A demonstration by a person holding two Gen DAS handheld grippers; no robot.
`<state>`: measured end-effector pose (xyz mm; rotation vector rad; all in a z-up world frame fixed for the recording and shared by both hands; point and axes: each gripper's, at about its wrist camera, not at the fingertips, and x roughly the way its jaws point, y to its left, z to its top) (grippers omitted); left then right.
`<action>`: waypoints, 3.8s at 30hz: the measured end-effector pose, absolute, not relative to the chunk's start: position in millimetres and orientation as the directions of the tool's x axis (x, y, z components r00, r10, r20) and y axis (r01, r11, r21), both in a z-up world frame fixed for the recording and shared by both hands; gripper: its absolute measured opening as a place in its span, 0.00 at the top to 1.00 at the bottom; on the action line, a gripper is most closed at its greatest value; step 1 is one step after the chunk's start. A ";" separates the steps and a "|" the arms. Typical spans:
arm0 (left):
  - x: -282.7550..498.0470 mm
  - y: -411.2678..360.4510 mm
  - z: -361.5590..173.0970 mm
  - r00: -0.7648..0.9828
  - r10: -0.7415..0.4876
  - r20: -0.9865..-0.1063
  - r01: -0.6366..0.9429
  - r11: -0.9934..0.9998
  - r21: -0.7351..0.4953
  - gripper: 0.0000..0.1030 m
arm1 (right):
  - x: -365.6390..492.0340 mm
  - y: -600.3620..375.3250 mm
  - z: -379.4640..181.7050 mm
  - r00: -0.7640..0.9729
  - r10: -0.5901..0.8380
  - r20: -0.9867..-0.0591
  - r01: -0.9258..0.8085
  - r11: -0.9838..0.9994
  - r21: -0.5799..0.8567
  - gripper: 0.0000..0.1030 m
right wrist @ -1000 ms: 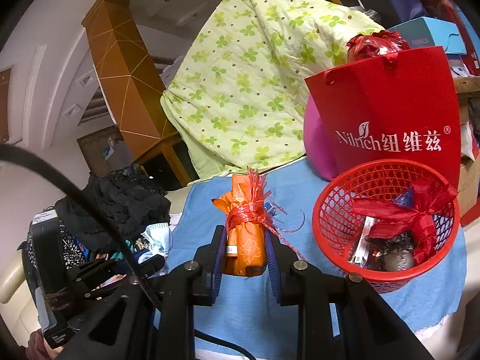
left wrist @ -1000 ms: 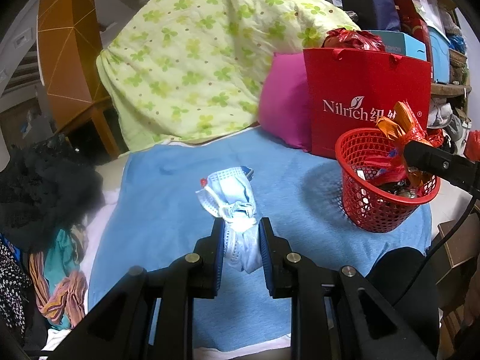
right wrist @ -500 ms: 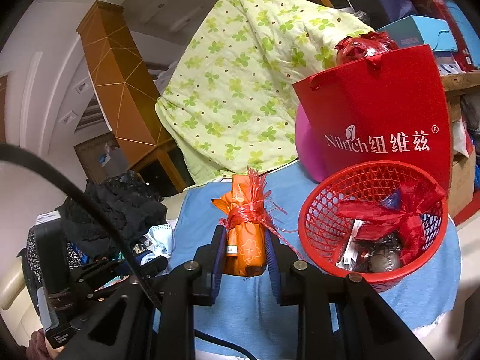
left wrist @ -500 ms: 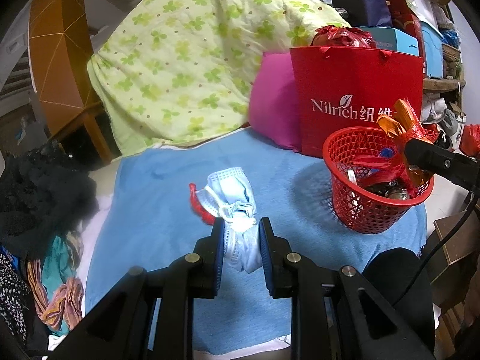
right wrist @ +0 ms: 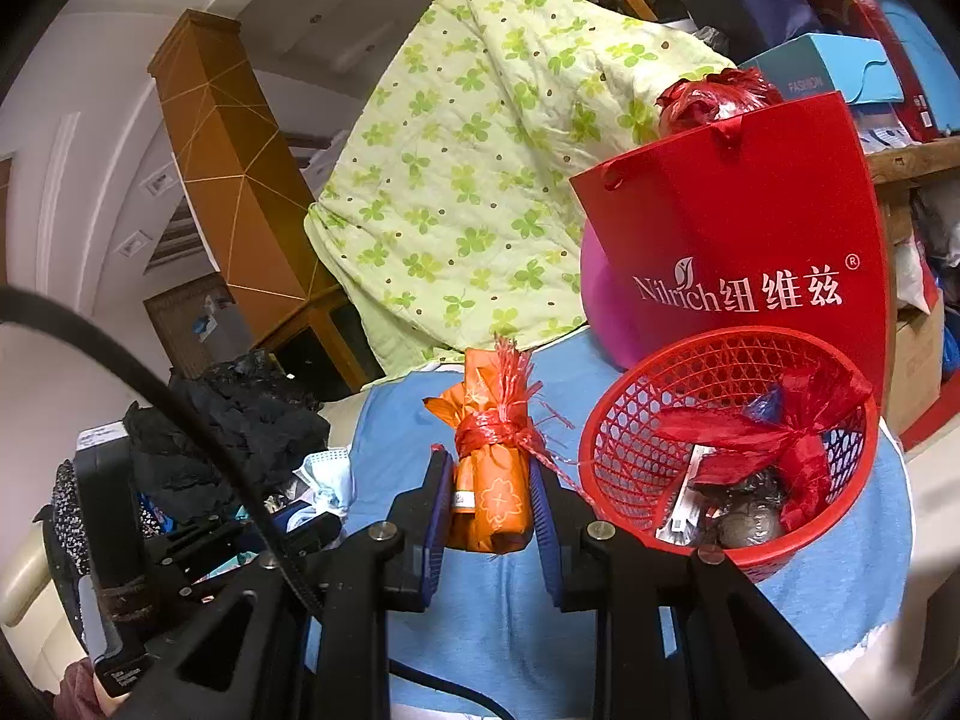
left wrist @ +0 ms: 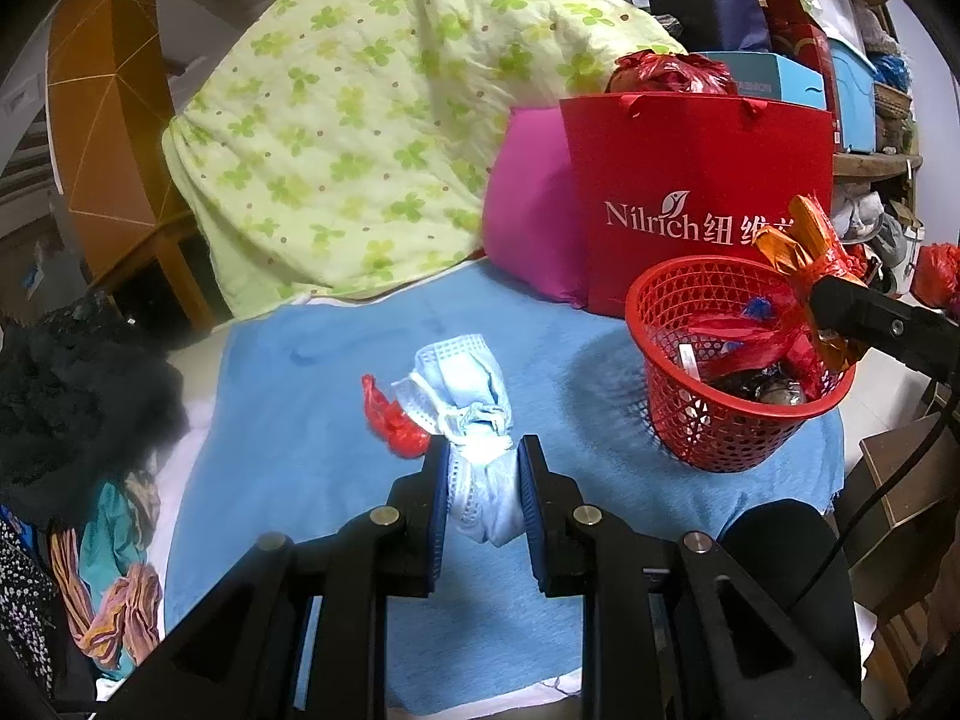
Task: Collect trash
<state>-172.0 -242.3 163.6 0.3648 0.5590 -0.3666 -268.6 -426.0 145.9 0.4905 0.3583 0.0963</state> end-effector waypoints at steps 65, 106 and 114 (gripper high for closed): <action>-180.2 -298.6 156.2 0.747 -0.280 -0.603 0.530 0.798 0.286 0.77 | -303.8 -463.1 131.2 0.943 0.081 -0.323 0.121 0.821 0.558 0.73; -148.1 -344.3 171.3 0.629 -0.453 -0.632 0.662 0.738 0.130 0.77 | -310.7 -513.8 136.9 0.946 -0.029 -0.322 0.220 0.786 0.577 0.71; -119.8 -376.7 176.0 0.507 -0.619 -0.599 0.756 0.654 -0.036 0.73 | -267.6 -552.2 134.7 0.952 -0.012 -0.305 0.222 0.713 0.665 0.71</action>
